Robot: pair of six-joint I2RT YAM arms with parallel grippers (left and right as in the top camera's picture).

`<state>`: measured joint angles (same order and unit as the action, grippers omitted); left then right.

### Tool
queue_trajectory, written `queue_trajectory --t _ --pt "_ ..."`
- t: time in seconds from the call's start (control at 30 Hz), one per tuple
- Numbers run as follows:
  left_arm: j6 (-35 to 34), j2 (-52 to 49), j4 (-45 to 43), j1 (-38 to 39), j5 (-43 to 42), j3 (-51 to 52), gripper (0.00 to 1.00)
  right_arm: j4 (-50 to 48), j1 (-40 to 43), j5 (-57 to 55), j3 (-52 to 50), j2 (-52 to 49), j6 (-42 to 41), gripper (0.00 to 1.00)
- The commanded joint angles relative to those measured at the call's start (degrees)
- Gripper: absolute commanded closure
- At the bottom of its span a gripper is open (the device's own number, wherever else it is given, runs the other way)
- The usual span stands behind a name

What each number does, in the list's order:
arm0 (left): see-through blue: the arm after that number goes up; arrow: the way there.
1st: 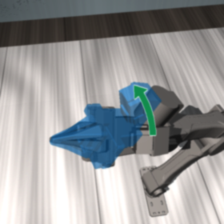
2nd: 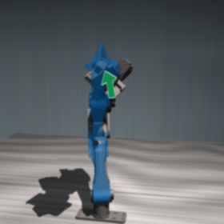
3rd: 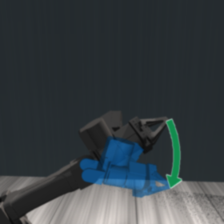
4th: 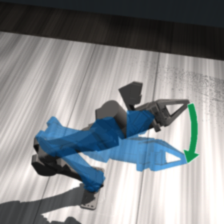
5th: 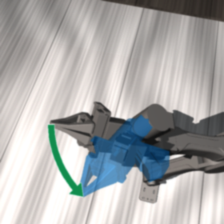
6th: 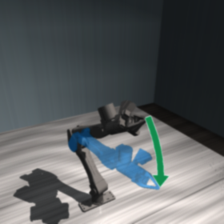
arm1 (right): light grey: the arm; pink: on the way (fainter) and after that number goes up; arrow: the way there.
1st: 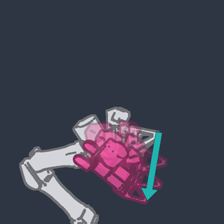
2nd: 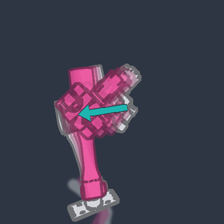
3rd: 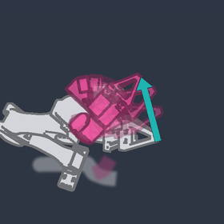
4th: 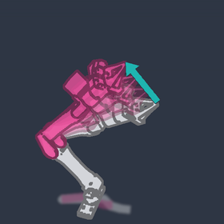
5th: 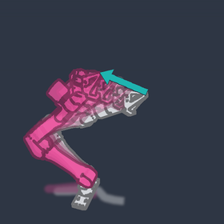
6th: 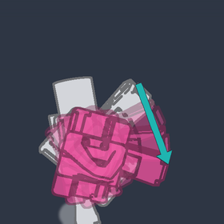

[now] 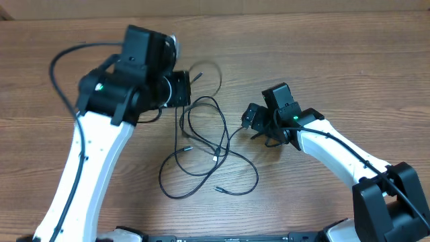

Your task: Untangle cables

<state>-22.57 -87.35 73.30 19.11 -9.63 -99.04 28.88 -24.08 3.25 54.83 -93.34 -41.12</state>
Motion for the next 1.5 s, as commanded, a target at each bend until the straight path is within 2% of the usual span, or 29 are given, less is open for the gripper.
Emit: queue_trajectory --t 0.0,0.17,0.3,0.5,0.8,1.07,1.2,1.47 --pt "-0.6 -5.4 4.4 0.5 0.4 -0.3 0.96 -0.3 0.0 0.5 -0.1 -0.3 -0.7 0.00" --pt "-0.9 -12.8 3.7 3.3 -1.0 1.7 0.96 -0.3 0.0 0.5 -0.1 -0.3 -0.7 0.00" --pt "-2.1 -15.2 -4.5 7.6 -3.4 6.0 0.96 -0.3 0.0 0.5 -0.1 -0.3 -0.7 0.00" --pt "-3.4 -15.3 -11.9 12.2 -2.8 10.3 0.96 -0.3 0.0 0.5 -0.1 -0.3 -0.7 0.00" --pt "-4.0 -15.3 -9.2 12.7 9.0 12.0 0.93 -0.3 0.0 0.5 -0.1 -0.3 -0.7 0.00" --pt "-8.1 -15.4 -11.5 12.7 10.3 18.7 0.94 -0.3 0.0 0.5 -0.1 -0.3 -0.7 0.00" --pt "-9.4 -15.5 -13.2 12.7 10.3 22.2 0.89 -0.3 0.0 0.5 -0.1 -0.3 -0.7 0.00" --pt "-12.6 -15.5 -15.0 12.7 10.8 24.9 0.89 -0.3 0.0 0.5 -0.1 -0.3 -0.7 0.00"
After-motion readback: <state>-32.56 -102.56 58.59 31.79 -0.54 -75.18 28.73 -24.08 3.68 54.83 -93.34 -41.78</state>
